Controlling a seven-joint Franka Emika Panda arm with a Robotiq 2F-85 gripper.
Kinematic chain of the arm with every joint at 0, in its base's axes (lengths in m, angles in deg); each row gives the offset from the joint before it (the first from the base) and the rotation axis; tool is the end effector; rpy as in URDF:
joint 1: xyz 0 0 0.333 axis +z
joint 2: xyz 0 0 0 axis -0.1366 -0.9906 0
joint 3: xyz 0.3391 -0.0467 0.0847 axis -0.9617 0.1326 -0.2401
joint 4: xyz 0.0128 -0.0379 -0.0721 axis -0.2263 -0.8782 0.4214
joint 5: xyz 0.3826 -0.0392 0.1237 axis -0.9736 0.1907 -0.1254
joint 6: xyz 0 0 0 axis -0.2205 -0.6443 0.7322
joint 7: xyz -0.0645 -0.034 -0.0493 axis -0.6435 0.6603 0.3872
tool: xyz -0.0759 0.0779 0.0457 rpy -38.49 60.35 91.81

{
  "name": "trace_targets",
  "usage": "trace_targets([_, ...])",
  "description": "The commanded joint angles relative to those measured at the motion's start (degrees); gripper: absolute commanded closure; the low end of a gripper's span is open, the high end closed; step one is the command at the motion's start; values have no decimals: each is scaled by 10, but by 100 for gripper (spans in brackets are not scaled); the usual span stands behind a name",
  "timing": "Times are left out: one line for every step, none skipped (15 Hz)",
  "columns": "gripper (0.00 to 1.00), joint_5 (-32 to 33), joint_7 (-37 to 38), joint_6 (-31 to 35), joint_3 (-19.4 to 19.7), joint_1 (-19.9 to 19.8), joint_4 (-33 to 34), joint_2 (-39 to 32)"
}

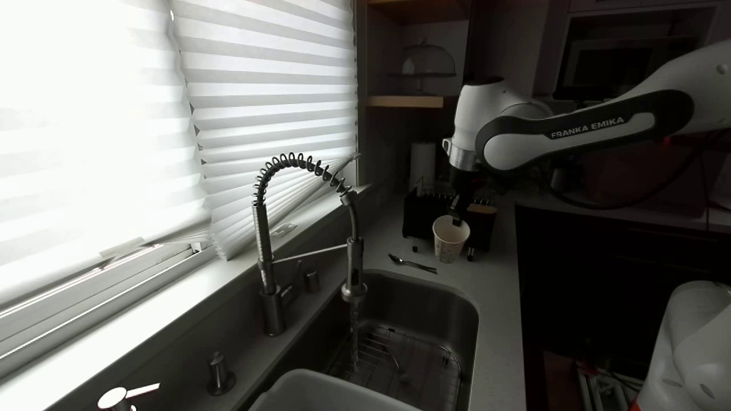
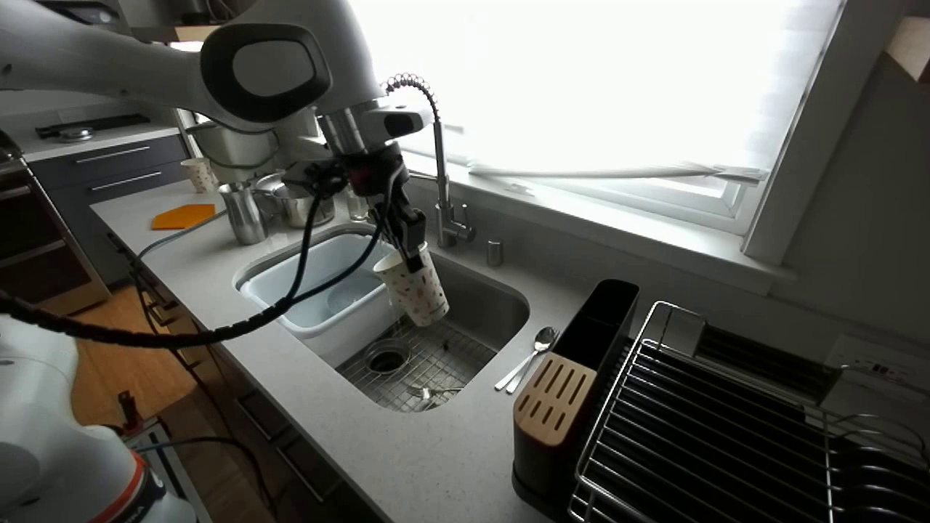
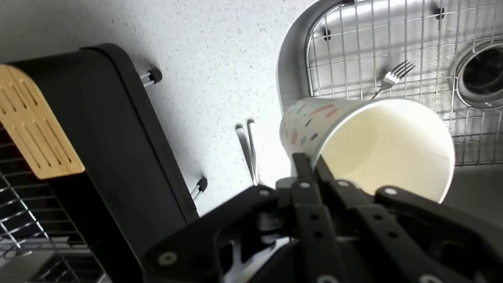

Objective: Pick up the paper cup from the kitchen counter and pour out all the water in it into the sink, put the paper cup back on the kitchen counter

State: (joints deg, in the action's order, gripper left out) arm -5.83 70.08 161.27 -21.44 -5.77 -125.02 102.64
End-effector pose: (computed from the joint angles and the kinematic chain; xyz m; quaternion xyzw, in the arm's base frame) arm 0.3998 -0.1537 0.5572 0.9856 -0.0830 0.0663 0.1314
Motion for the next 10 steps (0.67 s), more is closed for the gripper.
trace_targets([96, 8, 7, -7, 4, 18, 2, 6])
trace_targets([96, 10, 8, -8, 1, 19, 1, 9])
trace_targets([96, 11, 8, -8, 2, 19, 0, 10])
trace_targets([96, 12, 8, -8, 4, 19, -1, 10])
trace_targets([96, 12, 8, -8, 5, 18, -2, 10])
trace_targets([96, 12, 8, -8, 5, 18, -2, 10])
trace_targets([99, 13, 8, -8, 5, 18, -2, 10])
trace_targets([99, 20, 13, 4, 0, 19, -5, 14])
trace_targets([99, 29, 15, 12, -4, 19, -7, 16])
trace_targets([99, 37, 14, 22, -8, 21, -8, 17])
